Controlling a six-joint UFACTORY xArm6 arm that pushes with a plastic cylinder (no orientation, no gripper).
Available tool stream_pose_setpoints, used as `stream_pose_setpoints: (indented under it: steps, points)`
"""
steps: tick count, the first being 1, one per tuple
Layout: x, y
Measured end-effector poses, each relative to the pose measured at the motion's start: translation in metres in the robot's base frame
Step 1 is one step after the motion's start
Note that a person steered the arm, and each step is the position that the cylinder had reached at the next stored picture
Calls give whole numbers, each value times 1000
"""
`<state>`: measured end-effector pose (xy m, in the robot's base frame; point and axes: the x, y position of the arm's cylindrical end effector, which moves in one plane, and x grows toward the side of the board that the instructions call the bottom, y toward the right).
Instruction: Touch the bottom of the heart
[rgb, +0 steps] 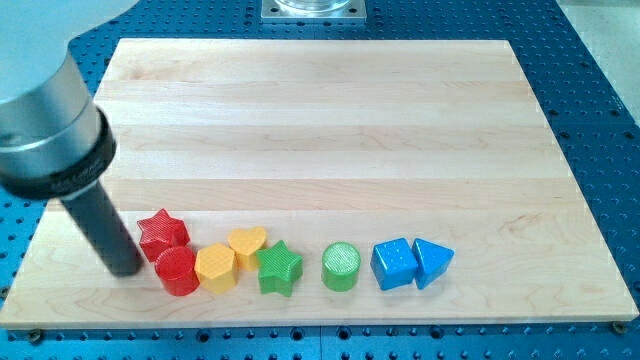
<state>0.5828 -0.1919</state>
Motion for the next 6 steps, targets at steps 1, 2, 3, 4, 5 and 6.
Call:
stream_pose_setpoints:
  steps: [1,2,3,4,5,6]
  points:
    - [35,4]
    - [36,6]
    - [35,53]
    - [35,86]
    - [36,97]
    - [36,110]
